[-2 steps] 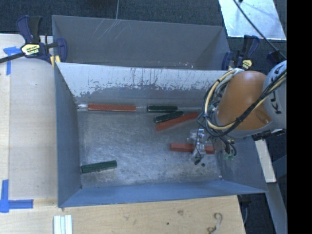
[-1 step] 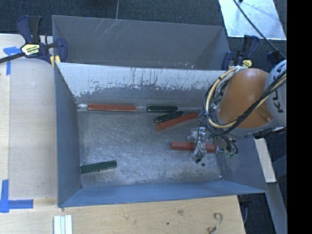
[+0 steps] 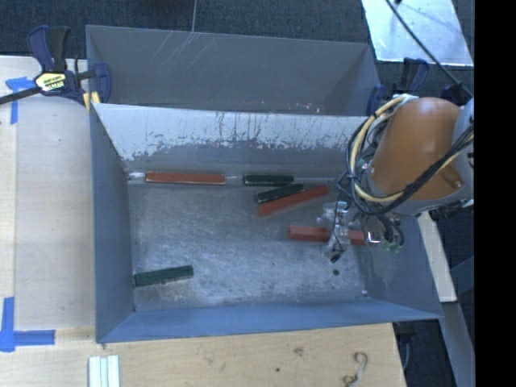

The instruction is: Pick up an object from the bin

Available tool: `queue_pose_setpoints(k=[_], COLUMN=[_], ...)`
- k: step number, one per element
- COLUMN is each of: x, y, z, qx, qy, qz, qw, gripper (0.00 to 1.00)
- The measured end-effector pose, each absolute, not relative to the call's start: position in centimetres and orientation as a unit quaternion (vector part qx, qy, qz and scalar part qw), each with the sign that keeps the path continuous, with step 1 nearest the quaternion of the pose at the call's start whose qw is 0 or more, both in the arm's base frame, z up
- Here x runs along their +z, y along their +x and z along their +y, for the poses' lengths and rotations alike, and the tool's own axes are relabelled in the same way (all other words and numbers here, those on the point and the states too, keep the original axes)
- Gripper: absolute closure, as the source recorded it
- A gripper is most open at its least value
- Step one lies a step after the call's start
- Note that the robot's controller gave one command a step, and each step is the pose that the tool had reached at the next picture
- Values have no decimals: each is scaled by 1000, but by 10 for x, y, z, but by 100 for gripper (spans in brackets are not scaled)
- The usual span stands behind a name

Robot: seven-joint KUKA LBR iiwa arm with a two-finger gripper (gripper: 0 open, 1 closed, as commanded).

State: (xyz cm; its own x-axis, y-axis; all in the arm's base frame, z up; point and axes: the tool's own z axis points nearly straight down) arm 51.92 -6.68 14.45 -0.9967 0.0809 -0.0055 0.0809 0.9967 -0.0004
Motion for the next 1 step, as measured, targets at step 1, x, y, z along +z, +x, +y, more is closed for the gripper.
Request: queue_pose_setpoints(k=[1], x=[150], y=[521], z=[-67], qx=[0], qy=[40], qz=[999], qw=[3], gripper=[100])
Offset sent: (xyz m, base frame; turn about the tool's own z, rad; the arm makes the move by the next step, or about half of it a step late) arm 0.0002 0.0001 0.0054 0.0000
